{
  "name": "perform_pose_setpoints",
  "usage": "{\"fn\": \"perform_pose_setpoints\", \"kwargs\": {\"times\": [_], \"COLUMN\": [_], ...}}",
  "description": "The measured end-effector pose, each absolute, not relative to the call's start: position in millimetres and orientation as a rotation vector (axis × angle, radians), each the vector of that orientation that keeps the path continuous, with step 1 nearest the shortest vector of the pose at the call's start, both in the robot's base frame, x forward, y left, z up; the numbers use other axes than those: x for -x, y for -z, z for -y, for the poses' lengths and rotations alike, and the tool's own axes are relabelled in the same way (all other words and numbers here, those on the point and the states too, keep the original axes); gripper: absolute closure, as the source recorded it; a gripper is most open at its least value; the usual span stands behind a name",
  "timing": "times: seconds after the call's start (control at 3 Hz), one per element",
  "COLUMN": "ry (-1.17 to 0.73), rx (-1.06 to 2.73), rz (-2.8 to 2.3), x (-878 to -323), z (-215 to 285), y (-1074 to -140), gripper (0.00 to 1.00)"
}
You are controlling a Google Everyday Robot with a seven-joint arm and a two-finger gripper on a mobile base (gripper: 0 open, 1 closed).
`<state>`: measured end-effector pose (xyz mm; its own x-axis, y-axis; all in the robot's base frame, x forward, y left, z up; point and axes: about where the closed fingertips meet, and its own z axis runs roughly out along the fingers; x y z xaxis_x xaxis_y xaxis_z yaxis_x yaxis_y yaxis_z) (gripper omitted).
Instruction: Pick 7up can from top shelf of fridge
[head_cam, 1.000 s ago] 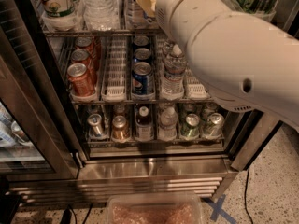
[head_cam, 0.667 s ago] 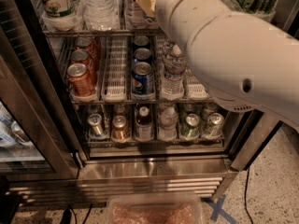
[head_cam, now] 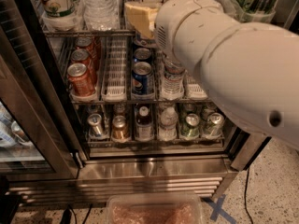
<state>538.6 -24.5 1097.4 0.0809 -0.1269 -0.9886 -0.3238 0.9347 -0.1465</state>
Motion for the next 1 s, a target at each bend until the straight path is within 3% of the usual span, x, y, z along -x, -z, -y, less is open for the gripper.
{"fn": "perform_pose_setpoints", "kwargs": {"times": [0.67, 1.0], "ry": [-0.497, -0.582], "rx": [0.411, 0.401], "rz": [-1.612, -1.617], "x": [-493, -489], "z": [-29, -38], "y": [-1105, -1112], "gripper": [1.0, 1.0]}}
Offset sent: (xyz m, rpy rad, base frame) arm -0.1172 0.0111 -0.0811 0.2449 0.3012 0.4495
